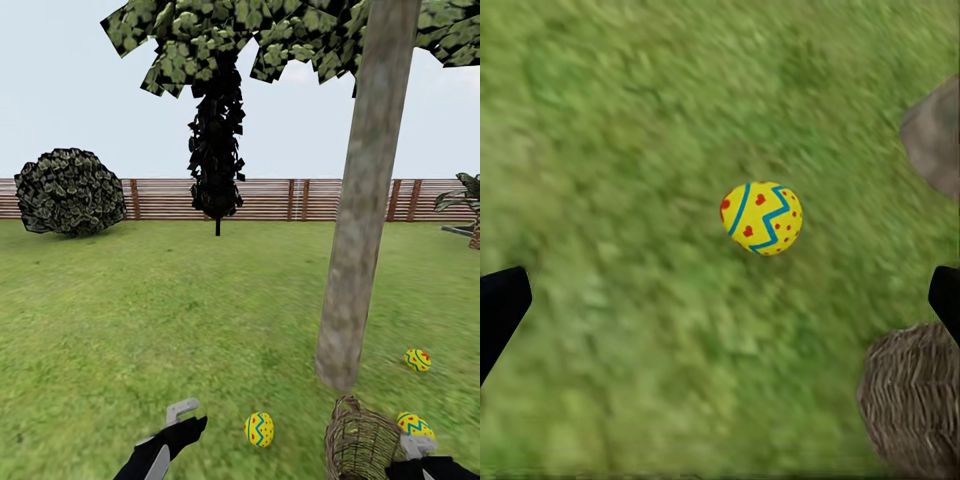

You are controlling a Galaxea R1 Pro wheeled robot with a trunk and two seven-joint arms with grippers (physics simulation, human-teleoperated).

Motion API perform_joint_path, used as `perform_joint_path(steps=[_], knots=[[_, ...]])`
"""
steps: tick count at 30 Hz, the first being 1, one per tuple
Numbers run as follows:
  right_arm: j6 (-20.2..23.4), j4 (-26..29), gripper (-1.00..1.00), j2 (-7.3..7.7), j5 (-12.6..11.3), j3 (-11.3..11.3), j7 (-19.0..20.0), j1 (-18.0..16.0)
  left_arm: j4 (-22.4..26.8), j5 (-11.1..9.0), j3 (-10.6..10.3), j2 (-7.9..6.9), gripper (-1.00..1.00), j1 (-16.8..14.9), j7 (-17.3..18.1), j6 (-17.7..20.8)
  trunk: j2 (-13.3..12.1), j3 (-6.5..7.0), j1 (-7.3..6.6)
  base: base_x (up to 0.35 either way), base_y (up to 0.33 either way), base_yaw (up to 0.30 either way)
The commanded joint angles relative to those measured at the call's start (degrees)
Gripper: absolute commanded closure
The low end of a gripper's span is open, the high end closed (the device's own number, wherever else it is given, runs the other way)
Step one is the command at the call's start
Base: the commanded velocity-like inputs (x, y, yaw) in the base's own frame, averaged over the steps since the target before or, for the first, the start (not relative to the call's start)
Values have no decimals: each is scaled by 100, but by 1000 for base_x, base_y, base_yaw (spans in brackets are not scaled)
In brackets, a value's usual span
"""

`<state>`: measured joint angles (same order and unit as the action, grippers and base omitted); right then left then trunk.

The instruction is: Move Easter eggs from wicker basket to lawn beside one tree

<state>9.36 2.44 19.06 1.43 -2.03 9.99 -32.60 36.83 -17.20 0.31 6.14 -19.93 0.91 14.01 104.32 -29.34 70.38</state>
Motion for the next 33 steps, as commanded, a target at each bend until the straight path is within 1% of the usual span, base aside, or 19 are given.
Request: perform_joint_path(steps=[1,6,9,13,19,28,33], knots=[[28,-29,-100,-1,12,-18,20,-1,-19,-45,4,0,-100,-2,5,31,-38,17,-23,0,0,0],[-9,-251,-100,4,7,-16,20,-1,-105,-40,4,-7,-100,-2,-3,31,-239,132,-133,0,0,0],[-496,-534,-100,5,14,-17,20,-1,-358,-41,4,-17,-100,-2,2,31,-359,203,-199,0,0,0],[-697,-730,-100,16,23,-17,20,-1,-584,-38,-10,-25,-100,-2,5,35,-519,297,-287,-35,0,0],[-699,-746,-100,11,24,-17,17,-1,-880,-46,-22,-9,-100,-2,6,23,-760,445,-419,-296,0,0],[-685,-788,-100,-9,30,-17,18,7,-994,-46,-23,-8,-100,-2,-1,23,-1121,684,-616,-341,0,0],[-637,-795,-100,-20,32,-23,22,19,-993,-46,-17,-20,-100,-2,11,21,-1322,818,-726,-93,0,0]])
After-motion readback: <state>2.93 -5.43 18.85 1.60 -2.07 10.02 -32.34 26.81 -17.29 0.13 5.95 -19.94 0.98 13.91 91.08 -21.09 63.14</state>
